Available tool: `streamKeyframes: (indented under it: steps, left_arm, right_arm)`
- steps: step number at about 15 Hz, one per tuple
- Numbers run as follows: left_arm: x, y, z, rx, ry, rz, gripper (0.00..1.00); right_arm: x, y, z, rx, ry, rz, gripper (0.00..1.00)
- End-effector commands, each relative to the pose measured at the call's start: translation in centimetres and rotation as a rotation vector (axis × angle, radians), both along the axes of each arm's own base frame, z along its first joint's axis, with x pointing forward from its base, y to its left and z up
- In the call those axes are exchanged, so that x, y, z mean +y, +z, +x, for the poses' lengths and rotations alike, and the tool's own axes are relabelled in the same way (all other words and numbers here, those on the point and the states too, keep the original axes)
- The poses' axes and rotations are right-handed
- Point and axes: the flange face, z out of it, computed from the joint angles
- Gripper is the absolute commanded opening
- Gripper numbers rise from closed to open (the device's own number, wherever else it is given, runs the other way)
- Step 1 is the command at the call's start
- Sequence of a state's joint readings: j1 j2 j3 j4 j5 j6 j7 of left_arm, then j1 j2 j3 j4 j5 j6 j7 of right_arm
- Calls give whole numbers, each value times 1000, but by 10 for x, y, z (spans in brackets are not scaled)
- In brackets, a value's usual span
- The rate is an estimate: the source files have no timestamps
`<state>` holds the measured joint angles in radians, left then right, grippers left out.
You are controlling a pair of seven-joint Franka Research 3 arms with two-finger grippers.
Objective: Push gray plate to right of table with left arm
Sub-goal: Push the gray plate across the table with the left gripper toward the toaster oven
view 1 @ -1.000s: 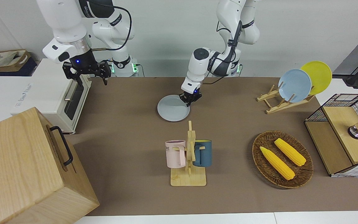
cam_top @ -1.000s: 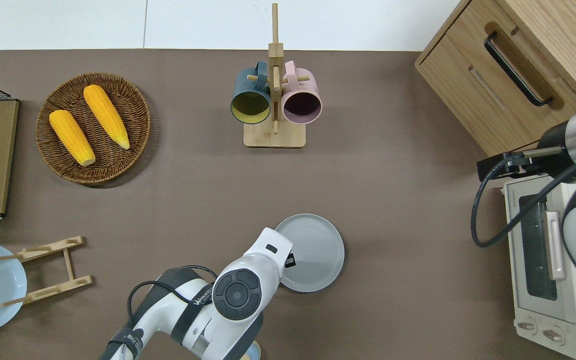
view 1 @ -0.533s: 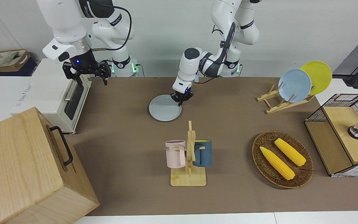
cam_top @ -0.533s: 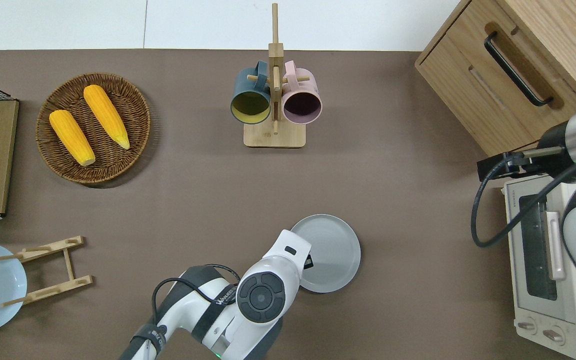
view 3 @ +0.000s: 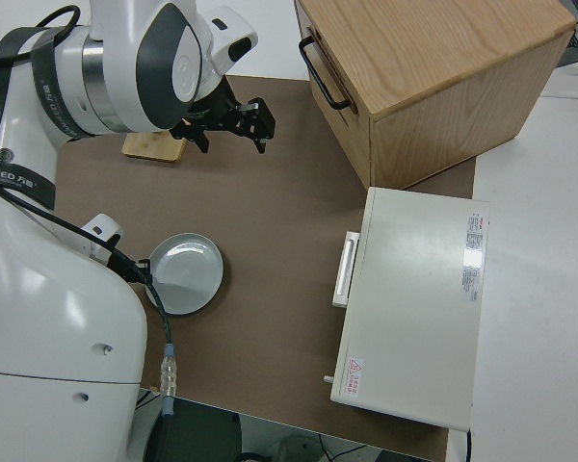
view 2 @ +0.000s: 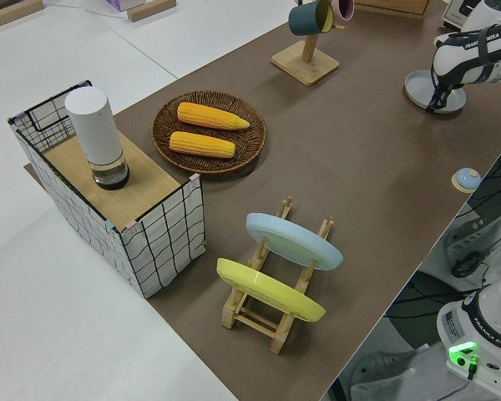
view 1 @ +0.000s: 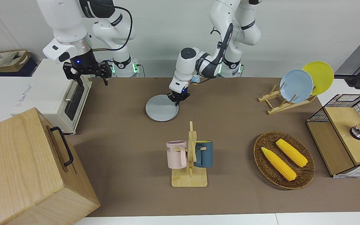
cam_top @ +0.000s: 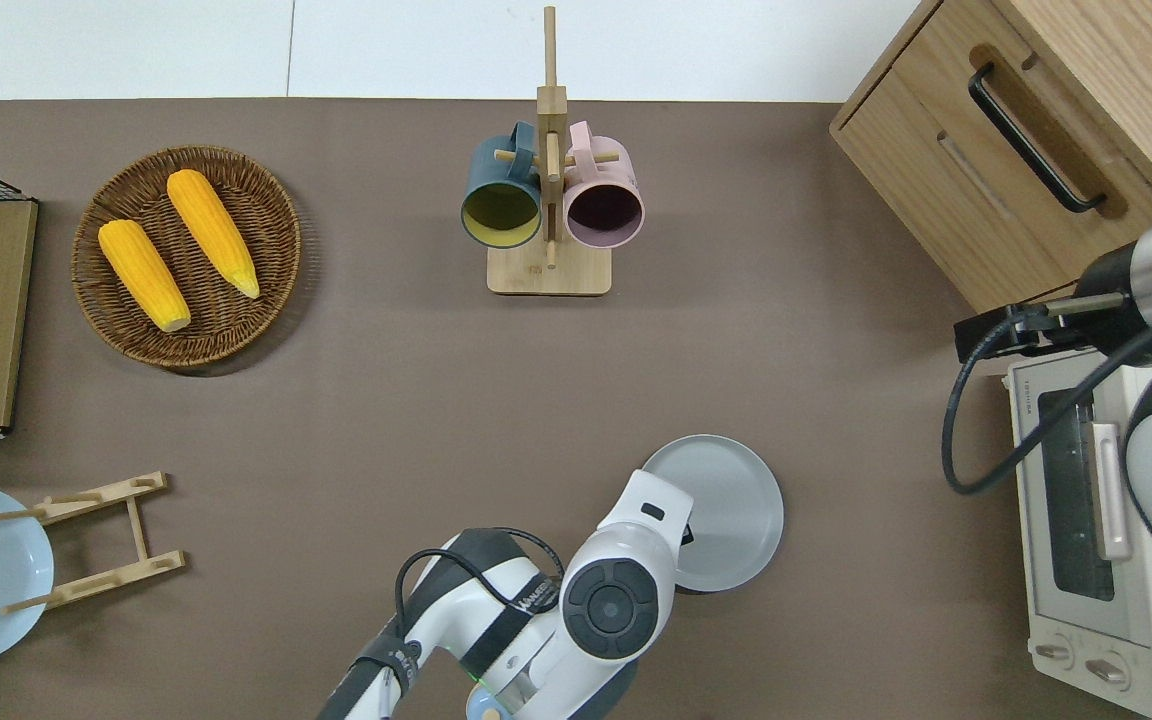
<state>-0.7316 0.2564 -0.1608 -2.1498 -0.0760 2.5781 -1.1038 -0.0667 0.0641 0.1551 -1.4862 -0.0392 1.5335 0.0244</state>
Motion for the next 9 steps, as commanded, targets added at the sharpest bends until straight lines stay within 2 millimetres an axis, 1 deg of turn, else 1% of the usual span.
streamKeyframes:
  steps: [1,4,6,9]
  left_arm:
    - [-46,-17,4,-20,46,6,0]
    - [-69,-17,12,-52,76,-6,0]
    - [-82,-11,9,-58,72,-24,0]
    - [-86,-12,5,-56,71,-25,0]
  right_arm:
    - [0,3,-3,4,-4,6,983]
    - [0,3,-3,4,-4,6,983]
    - [0,3,-3,4,-4,6,983]
    - [0,4,-3,2,-4,6,983]
